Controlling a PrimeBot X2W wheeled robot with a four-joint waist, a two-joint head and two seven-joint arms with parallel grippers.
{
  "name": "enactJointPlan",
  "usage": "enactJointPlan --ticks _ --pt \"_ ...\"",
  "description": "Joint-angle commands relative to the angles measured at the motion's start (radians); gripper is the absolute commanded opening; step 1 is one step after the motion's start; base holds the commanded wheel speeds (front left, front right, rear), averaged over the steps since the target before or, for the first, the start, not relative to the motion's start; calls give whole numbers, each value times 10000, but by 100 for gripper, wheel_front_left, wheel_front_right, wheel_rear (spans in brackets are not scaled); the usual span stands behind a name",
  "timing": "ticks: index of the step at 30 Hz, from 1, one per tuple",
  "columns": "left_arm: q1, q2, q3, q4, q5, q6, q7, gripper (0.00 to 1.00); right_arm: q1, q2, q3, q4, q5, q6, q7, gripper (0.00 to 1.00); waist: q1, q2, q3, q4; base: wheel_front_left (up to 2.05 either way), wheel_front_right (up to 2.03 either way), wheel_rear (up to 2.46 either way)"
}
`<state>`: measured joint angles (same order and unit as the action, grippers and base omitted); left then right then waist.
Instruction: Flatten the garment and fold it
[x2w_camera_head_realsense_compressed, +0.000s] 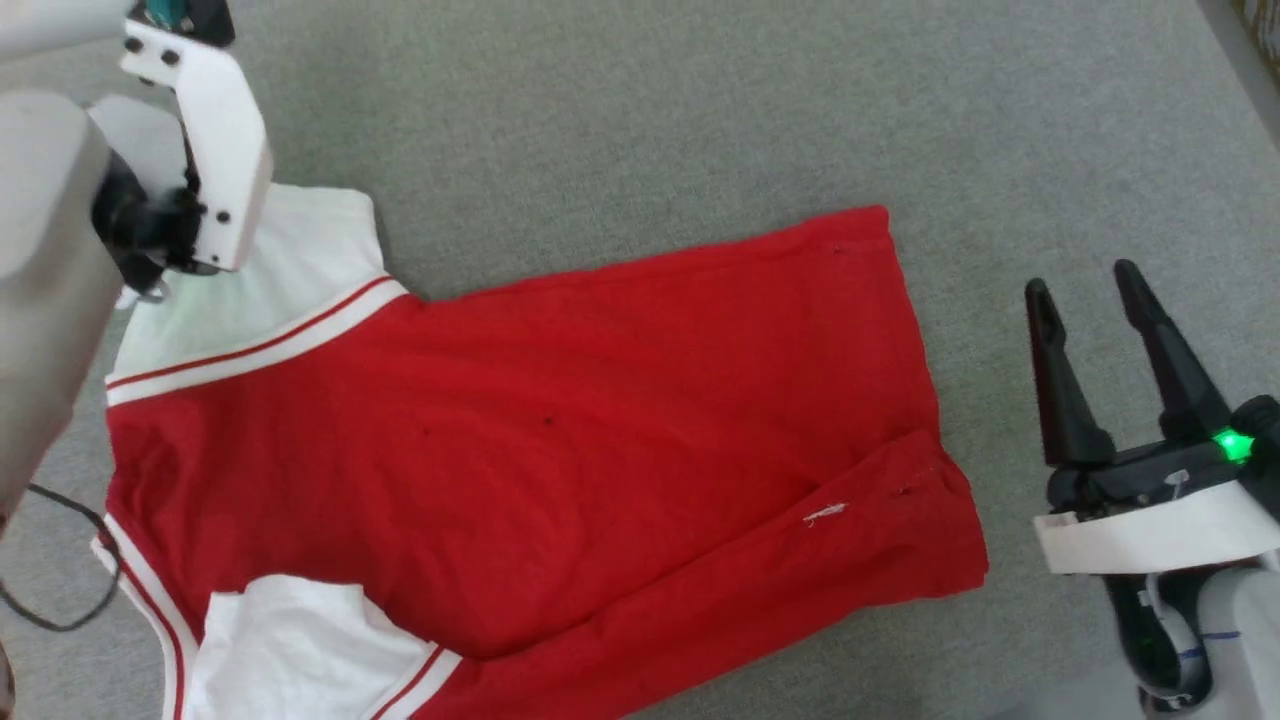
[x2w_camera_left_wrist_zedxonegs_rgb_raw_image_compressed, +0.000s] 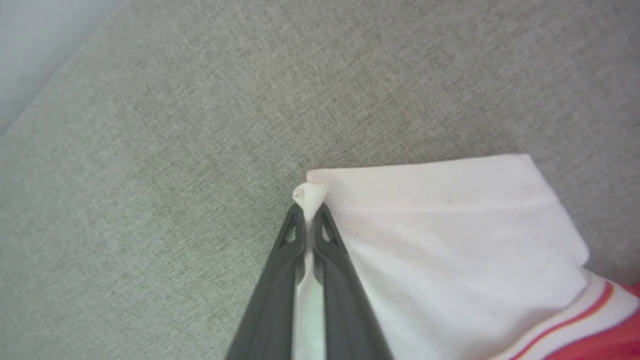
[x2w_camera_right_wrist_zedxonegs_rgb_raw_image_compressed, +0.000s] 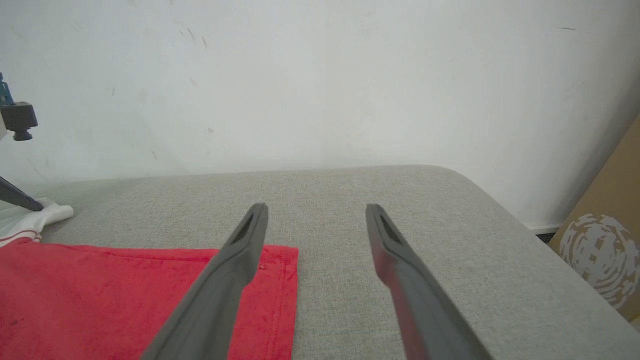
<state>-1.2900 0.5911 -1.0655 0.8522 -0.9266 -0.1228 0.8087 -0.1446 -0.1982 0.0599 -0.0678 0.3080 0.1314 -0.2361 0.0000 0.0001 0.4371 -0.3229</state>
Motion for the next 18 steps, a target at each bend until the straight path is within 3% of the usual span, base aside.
enactJointPlan --ticks 1,5,10,15,18 --pt "382 -9 -121 20 -45 -66 -25 0 -226 -60 -46 1 -51 -7 19 100 0 -1 -453 291 0 0 0" --pt "631 161 -274 -704 -242 -74 -642 0 -590 -652 -29 -59 -112 -7 475 100 0 -1 -1072 565 0 0 0" --pt "995 547 -576 -1954 -471 -76 -1388 0 -1446 -1518 229 -117 29 -7 1800 100 0 -1 -1621 979 0 0 0" --pt "1292 840 -863 -3026 -495 -77 -1958 0 -2698 -2470 1102 430 1087 -7 4452 100 0 -1 -1908 1361 0 0 0" --pt "1400 888 -886 -3467 -435 -77 -2278 0 -3599 -3303 2125 1037 1570 -7 6346 100 0 -1 -1965 1570 0 0 0"
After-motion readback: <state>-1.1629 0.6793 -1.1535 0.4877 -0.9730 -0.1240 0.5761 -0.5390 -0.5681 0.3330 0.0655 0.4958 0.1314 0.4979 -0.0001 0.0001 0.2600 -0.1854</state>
